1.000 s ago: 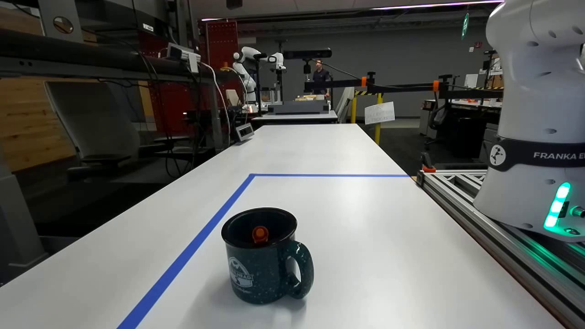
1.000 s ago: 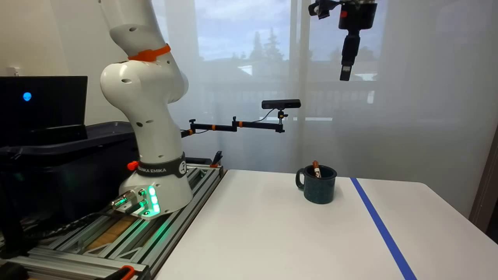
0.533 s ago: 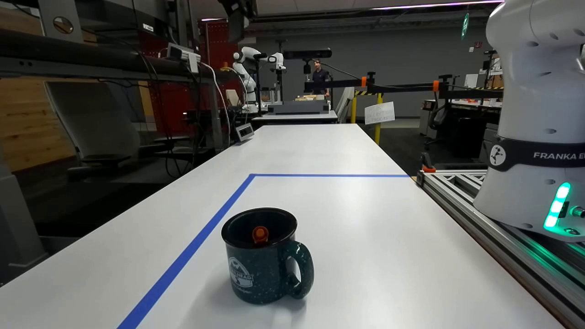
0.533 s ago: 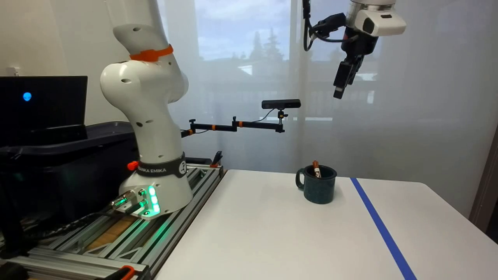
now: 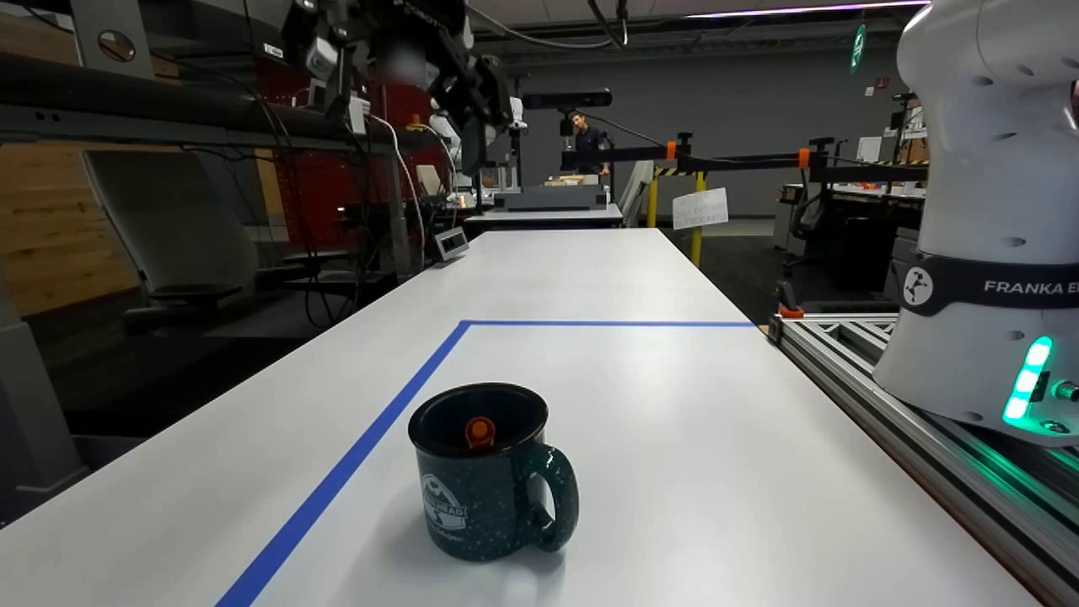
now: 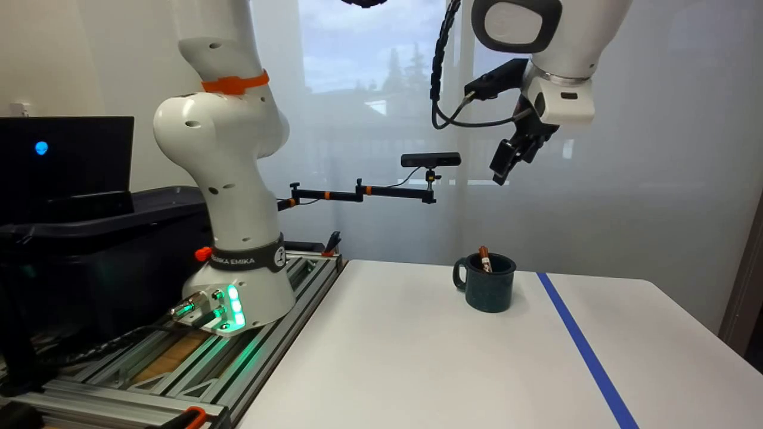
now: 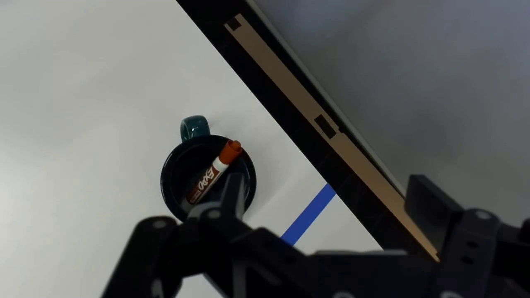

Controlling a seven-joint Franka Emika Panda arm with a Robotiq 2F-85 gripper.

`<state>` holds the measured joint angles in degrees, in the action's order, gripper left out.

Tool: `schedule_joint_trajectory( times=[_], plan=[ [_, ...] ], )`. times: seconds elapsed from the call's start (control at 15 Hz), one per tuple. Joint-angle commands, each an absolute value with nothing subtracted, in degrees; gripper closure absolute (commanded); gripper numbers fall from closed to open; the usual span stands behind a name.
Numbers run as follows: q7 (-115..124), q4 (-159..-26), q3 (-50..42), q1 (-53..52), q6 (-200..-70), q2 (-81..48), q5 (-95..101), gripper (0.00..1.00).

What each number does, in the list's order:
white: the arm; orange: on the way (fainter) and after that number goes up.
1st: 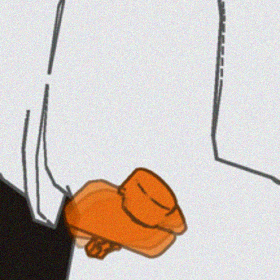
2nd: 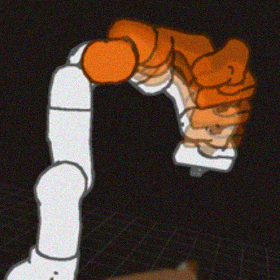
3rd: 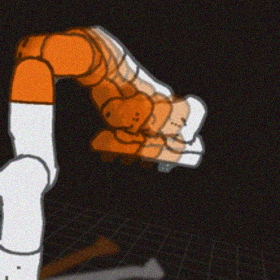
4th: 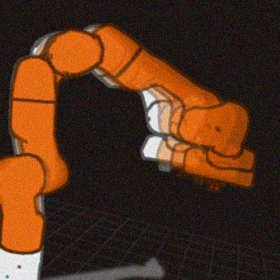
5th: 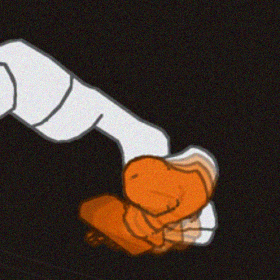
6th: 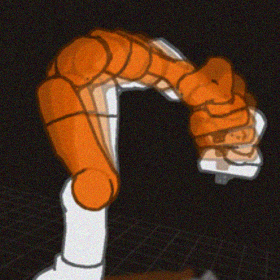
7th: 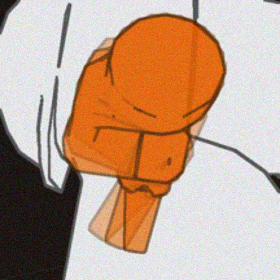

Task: Remove the marker from the cup

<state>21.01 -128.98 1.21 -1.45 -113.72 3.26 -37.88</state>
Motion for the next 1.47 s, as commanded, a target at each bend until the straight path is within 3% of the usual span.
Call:
schedule_joint_trajectory(
  times=[0.0, 1.4],
  plan=[
    [20.4, -130.9, 1.6, -1.7, -118.5, 1.1, -42.2, 0.00],
    [30.3, -134.1, 3.4, -3.9, -131.4, -9.6, -45.9, 0.00]
  ],
)
